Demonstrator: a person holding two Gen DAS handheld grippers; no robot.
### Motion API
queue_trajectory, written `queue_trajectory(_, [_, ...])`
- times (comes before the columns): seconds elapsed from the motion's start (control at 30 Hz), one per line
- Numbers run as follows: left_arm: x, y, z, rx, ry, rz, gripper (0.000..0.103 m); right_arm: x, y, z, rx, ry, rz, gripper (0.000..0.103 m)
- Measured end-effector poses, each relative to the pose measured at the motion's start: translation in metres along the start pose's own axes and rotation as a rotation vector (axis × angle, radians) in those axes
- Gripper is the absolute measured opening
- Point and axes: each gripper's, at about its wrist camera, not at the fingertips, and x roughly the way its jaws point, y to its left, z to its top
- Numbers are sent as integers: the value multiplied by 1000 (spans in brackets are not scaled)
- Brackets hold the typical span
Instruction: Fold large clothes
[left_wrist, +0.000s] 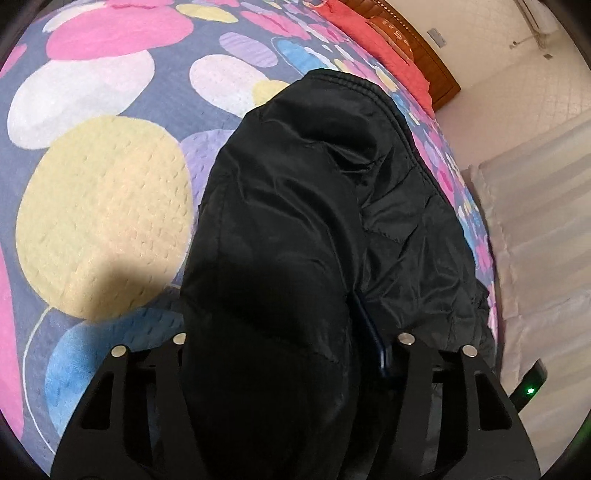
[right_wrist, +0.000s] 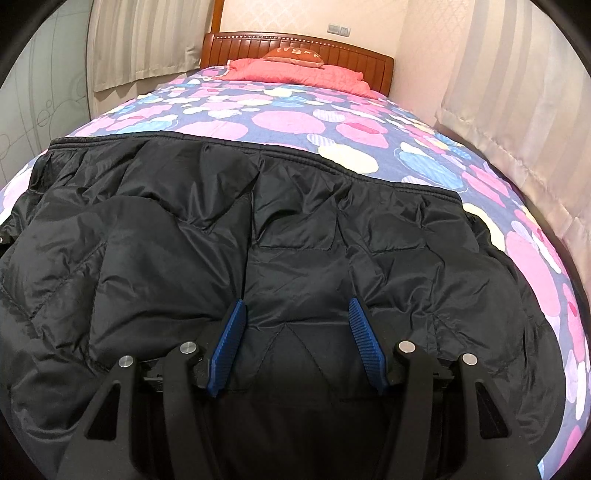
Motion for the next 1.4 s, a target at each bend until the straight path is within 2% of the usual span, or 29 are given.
queue_trajectory(0.07, [0, -3, -1, 10, 2, -2, 48, 0, 0, 0, 0, -1, 1, 58])
queue_trajectory(0.13, [-3, -8, -2, 7, 1, -20, 33, 0, 0, 0, -1, -2, -1, 58])
queue_trajectory(0.23, [-12, -23, -3, 51, -20, 11, 23, -1, 2, 0, -6, -3, -7, 58])
queue_trajectory(0.33, [-28, -43, -4, 85, -63, 28, 20, -1, 3, 1, -8, -2, -11, 58])
queue_trajectory(0.43, [-49, -69, -5, 115, -108, -2, 19, -2, 4, 1, -4, -2, -6, 58])
queue_trajectory(0.57, [-76, -126, -13, 206, -158, -30, 18, -4, -1, 6, 16, 4, 19, 59])
queue_trajectory(0.7, [-90, -176, -25, 298, -172, -34, 17, -13, -19, 7, 52, -2, 45, 60])
queue_trajectory(0.83, [-91, -227, -40, 380, -182, -19, 17, -30, -50, 6, 90, -39, 28, 60])
queue_trajectory(1.07, [-50, -298, -68, 466, -151, 17, 17, -47, -126, -9, 183, -72, -43, 64])
queue_trajectory(1.27, [15, -338, -100, 534, -76, 38, 17, -48, -177, -25, 259, -54, -82, 64])
queue_trajectory(1.4, [56, -351, -120, 561, -26, 59, 17, -47, -199, -35, 289, -41, -97, 64])
